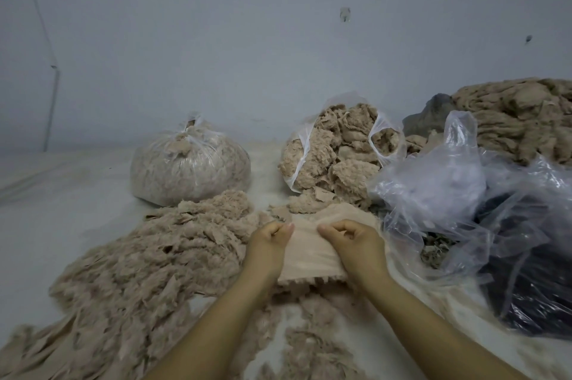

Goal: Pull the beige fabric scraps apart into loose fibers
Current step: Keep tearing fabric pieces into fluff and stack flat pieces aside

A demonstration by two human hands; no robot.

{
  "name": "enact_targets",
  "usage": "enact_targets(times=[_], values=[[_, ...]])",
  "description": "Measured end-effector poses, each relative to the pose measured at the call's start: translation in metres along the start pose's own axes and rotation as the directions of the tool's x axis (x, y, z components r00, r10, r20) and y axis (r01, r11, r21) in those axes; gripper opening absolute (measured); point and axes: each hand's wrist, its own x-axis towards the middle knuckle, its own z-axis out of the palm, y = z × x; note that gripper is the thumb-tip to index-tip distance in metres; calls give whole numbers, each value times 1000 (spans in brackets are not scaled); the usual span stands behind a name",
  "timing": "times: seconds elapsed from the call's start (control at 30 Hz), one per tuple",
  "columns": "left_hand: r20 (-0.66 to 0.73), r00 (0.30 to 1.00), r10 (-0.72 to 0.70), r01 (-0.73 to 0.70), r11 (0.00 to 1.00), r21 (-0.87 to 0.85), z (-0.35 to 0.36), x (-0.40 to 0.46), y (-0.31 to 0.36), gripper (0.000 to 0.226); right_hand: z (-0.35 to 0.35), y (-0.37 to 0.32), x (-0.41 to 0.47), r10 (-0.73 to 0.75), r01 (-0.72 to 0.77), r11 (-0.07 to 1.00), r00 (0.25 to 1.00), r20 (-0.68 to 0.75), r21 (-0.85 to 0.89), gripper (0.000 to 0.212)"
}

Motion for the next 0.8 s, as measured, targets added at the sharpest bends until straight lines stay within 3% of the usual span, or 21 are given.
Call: enact_targets(times=[0.23, 0.4, 0.5, 0.57, 0.63, 0.7, 0.73, 0.8], values=[[45, 999, 26, -29, 996, 79, 53, 48, -9, 27, -26, 19, 60, 52, -81, 980, 986, -160, -180, 18], [176, 982, -62, 71, 997, -42, 58, 52, -23, 25, -28, 50, 65, 145, -199, 954, 960, -238, -222, 25], [101, 993, -64, 65, 998, -7, 45, 55, -28, 32, -25, 52, 49, -4, -84, 951, 958, -286, -297, 19], [57, 998, -26, 12, 972, 234, 29, 59, -33, 19, -18, 49, 32, -216, 141, 927, 958, -187, -349, 12], [182, 971, -155, 45, 866, 498, 12, 57, -40, 55, -10, 50, 17, -316, 276, 845, 949, -11, -458, 13], [293, 898, -330, 36, 716, 697, 2, 49, -45, 72, -5, 52, 10, -253, 275, 701, 959, 131, -658, 23], [324, 876, -357, 7, 681, 732, -1, 45, -46, 61, -5, 52, 9, -188, 244, 634, 969, 160, -734, 27], [347, 894, -284, -10, 761, 649, -8, 39, -46, 12, -6, 50, 7, -119, 197, 591, 980, 157, -782, 31]])
